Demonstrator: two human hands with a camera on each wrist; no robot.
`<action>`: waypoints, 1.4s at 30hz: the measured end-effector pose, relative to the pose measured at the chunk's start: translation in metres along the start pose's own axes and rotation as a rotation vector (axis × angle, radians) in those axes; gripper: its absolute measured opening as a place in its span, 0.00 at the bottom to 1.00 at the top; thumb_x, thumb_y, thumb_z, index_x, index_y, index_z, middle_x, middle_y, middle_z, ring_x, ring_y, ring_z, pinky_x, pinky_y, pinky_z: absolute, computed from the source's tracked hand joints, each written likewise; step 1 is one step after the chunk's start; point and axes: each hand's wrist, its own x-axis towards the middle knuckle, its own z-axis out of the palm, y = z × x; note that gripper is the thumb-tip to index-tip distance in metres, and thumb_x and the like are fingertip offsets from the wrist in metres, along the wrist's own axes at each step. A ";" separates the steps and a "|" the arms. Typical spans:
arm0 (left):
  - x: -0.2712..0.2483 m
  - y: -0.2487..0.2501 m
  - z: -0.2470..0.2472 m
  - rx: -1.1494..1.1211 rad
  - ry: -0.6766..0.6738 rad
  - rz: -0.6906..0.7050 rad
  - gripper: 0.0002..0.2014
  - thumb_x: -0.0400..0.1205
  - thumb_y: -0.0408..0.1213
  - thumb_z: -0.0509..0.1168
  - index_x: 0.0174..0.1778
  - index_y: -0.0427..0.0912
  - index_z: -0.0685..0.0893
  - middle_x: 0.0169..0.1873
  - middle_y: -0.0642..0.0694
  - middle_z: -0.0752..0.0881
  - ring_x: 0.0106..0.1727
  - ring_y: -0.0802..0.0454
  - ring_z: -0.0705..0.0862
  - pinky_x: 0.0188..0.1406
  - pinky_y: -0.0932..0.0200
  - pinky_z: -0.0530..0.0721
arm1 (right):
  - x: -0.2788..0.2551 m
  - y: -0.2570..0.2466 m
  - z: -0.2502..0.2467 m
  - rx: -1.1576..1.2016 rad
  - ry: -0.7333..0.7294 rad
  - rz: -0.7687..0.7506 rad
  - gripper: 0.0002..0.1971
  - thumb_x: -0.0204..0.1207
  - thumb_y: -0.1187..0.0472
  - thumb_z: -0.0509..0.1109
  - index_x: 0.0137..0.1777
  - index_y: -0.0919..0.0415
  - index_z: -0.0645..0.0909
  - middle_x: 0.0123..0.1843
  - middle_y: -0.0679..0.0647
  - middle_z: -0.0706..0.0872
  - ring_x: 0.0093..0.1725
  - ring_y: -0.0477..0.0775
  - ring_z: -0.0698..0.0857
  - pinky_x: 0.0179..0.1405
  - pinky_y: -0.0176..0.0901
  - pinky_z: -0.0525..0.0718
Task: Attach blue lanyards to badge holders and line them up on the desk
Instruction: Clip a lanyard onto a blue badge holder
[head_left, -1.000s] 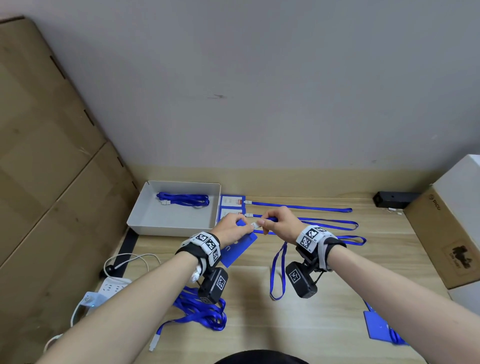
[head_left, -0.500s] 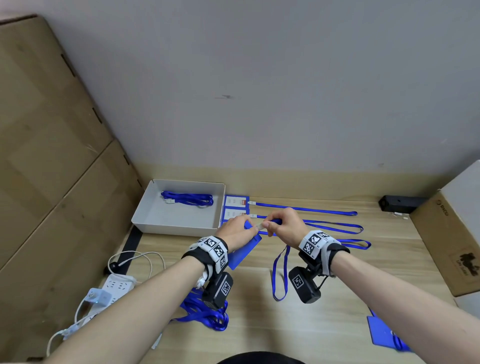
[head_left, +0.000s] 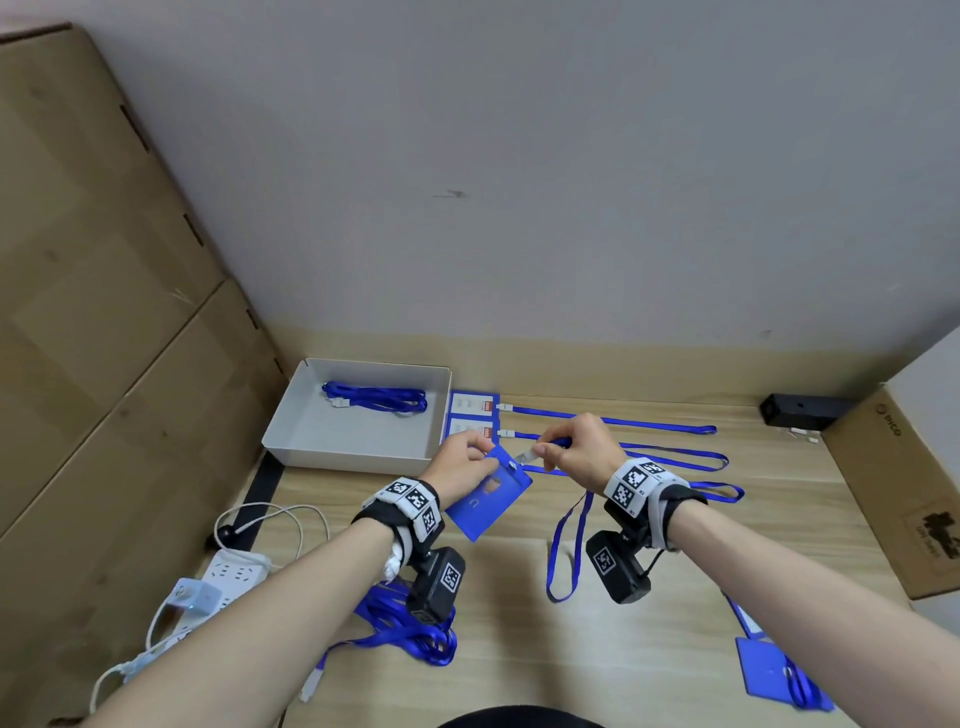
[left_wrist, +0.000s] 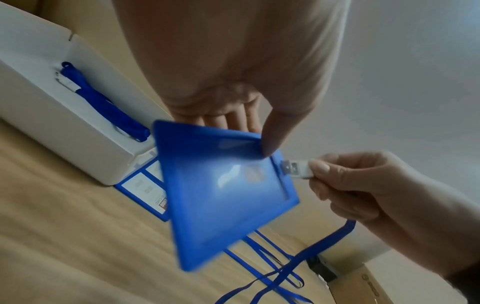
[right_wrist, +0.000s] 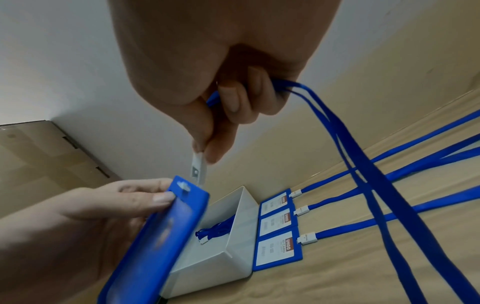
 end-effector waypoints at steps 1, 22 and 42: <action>0.000 -0.002 -0.001 -0.020 -0.024 0.047 0.05 0.82 0.25 0.64 0.49 0.38 0.78 0.26 0.47 0.88 0.34 0.49 0.89 0.46 0.50 0.88 | 0.000 0.001 0.001 -0.007 -0.003 0.010 0.13 0.78 0.52 0.72 0.33 0.52 0.89 0.28 0.50 0.88 0.26 0.48 0.78 0.32 0.47 0.82; -0.020 -0.079 0.010 -0.207 -0.301 -0.022 0.08 0.83 0.21 0.64 0.50 0.39 0.79 0.34 0.48 0.89 0.33 0.58 0.88 0.36 0.64 0.84 | -0.020 0.018 0.046 -0.371 -0.227 0.107 0.11 0.72 0.62 0.66 0.41 0.47 0.89 0.37 0.47 0.88 0.37 0.52 0.85 0.28 0.39 0.79; -0.004 -0.051 0.023 0.000 -0.103 0.036 0.10 0.82 0.38 0.66 0.41 0.36 0.88 0.29 0.47 0.86 0.32 0.54 0.84 0.31 0.61 0.82 | -0.011 0.021 0.041 0.215 -0.285 0.120 0.11 0.80 0.66 0.64 0.40 0.62 0.85 0.31 0.51 0.85 0.32 0.46 0.79 0.38 0.40 0.78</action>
